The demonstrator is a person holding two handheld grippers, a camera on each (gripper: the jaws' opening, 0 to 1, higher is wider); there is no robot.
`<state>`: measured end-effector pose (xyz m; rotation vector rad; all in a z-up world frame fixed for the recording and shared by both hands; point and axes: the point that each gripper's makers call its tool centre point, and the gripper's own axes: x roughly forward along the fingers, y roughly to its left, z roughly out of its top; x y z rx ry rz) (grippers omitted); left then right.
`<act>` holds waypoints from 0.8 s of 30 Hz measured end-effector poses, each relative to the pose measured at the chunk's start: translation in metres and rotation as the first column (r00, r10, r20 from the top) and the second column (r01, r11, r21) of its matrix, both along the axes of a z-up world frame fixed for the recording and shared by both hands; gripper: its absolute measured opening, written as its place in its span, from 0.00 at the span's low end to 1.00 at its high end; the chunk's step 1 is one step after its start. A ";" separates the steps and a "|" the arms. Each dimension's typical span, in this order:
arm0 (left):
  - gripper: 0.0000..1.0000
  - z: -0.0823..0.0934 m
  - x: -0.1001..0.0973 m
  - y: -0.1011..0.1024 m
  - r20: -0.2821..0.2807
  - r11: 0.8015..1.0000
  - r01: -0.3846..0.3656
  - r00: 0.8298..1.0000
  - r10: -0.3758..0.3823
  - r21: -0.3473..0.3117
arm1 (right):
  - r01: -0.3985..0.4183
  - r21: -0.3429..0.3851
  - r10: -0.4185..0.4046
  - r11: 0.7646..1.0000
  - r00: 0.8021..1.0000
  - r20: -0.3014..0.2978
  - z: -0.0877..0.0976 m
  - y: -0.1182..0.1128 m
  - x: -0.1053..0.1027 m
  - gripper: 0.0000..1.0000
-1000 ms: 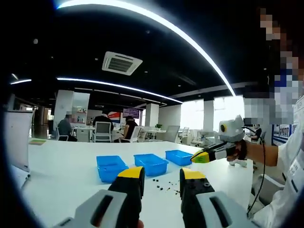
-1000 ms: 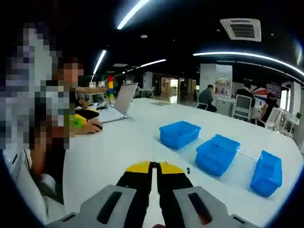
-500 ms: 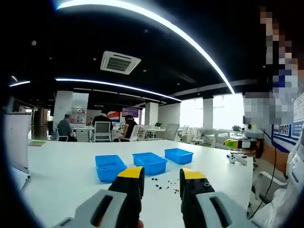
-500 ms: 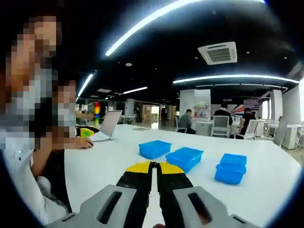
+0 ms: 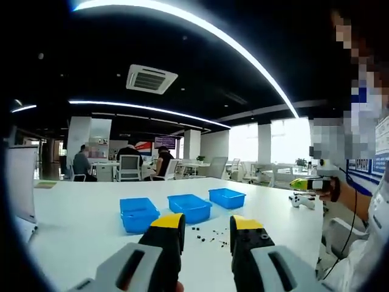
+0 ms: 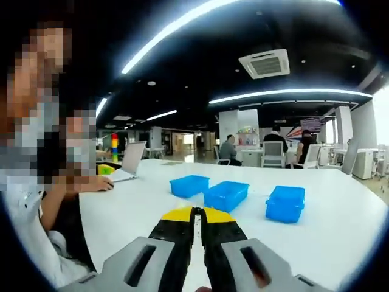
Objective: Pick up the resistors one by one and place each resistor into its matching bin, sorting the parts by color and model until every resistor is separated into the correct bin for its type
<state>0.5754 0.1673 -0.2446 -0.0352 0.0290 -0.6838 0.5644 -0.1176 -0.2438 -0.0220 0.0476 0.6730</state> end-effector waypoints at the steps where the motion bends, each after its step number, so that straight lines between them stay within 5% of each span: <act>1: 0.32 0.000 0.000 0.000 0.000 1.000 0.000 1.000 0.000 -0.001 | -0.008 -0.003 0.007 1.000 1.000 -0.006 0.001 0.004 0.004 0.07; 9: 0.32 0.002 -0.001 0.007 0.005 1.000 -0.005 1.000 0.005 -0.008 | -0.092 -0.038 0.091 0.995 0.995 -0.038 0.011 0.066 0.048 0.07; 11: 0.32 0.004 0.000 0.010 0.008 1.000 -0.007 1.000 0.007 -0.010 | -0.153 0.016 0.154 0.988 0.984 -0.091 0.013 0.093 0.063 0.07; 20: 0.32 0.009 0.000 0.023 0.023 0.999 -0.028 0.999 0.029 -0.027 | -0.218 0.023 0.218 0.976 0.955 -0.202 0.007 0.173 0.141 0.07; 24: 0.31 0.010 0.001 0.027 0.026 0.999 -0.037 0.999 0.037 -0.033 | -0.221 -0.033 0.211 0.975 0.958 -0.195 0.003 0.205 0.182 0.07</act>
